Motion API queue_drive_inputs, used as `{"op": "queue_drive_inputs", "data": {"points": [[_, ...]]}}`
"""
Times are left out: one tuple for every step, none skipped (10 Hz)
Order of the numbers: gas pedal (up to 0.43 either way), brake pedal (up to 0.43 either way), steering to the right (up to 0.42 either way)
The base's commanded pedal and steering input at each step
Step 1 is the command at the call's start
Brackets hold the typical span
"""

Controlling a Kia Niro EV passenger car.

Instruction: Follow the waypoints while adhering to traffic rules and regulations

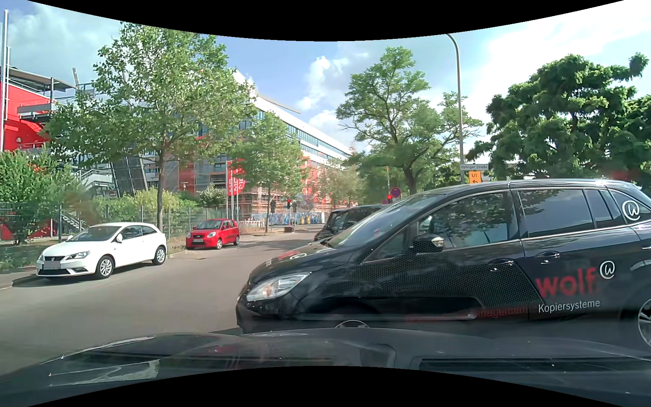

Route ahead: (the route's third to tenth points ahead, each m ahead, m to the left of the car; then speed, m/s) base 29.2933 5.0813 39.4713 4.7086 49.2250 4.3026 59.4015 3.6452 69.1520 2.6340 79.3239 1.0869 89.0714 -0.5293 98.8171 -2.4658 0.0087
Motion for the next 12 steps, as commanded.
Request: {"op": "queue_drive_inputs", "data": {"points": [[0.0,0.323,0.0],[0.0,0.323,-0.001],[0.0,0.323,0.0],[0.0,0.323,0.0],[0.0,0.323,0.0],[0.0,0.329,0.0],[0.0,0.323,0.0],[0.0,0.329,0.0],[0.0,0.329,0.0],[0.0,0.329,0.0],[0.0,0.335,0.0],[0.0,0.329,0.0]]}}
